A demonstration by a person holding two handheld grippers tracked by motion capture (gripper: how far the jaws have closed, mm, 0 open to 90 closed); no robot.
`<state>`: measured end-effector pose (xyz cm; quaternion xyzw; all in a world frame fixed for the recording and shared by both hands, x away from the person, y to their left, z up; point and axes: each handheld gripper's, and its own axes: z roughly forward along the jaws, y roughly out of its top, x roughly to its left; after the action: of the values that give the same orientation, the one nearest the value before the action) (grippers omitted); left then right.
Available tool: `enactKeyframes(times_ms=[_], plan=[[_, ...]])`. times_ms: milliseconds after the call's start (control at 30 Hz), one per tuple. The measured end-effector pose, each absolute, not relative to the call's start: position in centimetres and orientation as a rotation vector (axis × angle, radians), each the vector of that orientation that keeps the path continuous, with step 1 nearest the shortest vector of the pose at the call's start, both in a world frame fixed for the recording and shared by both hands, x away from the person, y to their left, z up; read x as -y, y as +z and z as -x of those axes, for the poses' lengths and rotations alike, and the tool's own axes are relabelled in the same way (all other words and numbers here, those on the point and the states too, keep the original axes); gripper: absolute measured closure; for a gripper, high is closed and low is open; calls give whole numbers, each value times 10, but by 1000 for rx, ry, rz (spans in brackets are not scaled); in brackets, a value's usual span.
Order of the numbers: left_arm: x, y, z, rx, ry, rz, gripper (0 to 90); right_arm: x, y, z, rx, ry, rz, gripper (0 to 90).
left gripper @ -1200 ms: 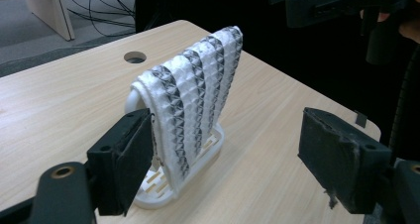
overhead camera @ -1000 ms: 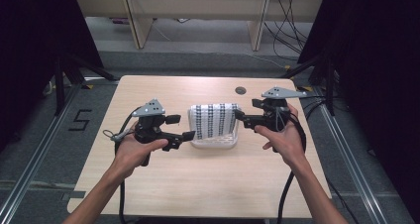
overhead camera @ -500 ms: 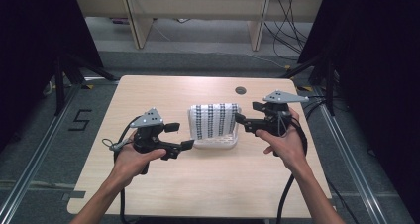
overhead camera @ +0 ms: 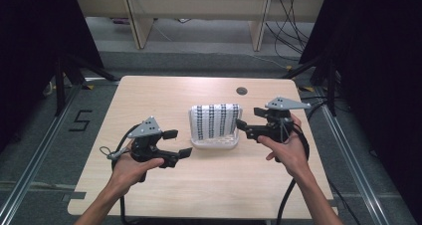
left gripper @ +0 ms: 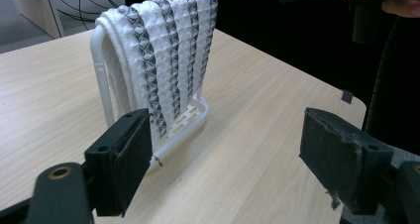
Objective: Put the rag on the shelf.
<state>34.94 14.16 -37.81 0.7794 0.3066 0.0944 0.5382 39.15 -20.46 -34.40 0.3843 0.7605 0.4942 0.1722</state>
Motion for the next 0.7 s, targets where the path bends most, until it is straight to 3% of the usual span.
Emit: enactKeyframes(times_ms=[700], plan=[[-140, -404, -337, -720, 252, -1891, 196, 203, -362, -378, -2195, 1430, -1083, 197]])
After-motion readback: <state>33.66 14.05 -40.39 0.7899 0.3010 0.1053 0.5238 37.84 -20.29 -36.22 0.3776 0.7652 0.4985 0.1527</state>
